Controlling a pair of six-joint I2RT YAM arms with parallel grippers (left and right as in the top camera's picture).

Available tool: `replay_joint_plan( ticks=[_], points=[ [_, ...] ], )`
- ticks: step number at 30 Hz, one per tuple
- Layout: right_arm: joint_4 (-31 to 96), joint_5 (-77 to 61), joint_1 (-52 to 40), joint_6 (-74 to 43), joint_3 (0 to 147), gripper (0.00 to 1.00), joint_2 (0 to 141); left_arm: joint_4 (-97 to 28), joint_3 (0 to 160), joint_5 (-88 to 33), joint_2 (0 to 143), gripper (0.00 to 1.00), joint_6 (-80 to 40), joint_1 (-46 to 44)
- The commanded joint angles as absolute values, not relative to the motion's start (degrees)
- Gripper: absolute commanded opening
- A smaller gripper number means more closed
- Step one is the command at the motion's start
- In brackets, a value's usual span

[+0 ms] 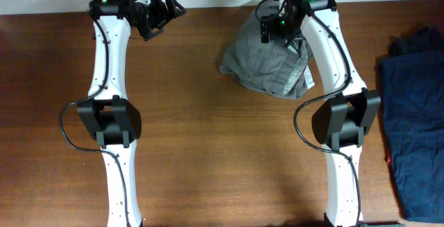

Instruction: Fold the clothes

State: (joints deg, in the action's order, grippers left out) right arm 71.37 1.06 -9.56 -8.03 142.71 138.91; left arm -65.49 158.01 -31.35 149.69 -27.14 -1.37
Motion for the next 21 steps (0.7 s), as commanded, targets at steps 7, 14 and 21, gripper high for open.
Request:
replay_joint_plan(
  ticks=[7,14,21],
  points=[
    [74.2,-2.7,-9.4,-11.7,142.9,0.99,140.2,-65.7,157.8,-28.2,147.2,0.99,-26.0,-1.3],
    [70.8,-2.8,-9.3,-11.4,137.7,0.99,140.2,-65.6,157.8,-28.2,147.2,0.99,-26.0,-1.3],
    [65.1,-1.5,-9.3,-11.4,135.2,0.97,140.2,-65.6,157.8,-28.2,147.2,0.99,-26.0,-1.3]
  ],
)
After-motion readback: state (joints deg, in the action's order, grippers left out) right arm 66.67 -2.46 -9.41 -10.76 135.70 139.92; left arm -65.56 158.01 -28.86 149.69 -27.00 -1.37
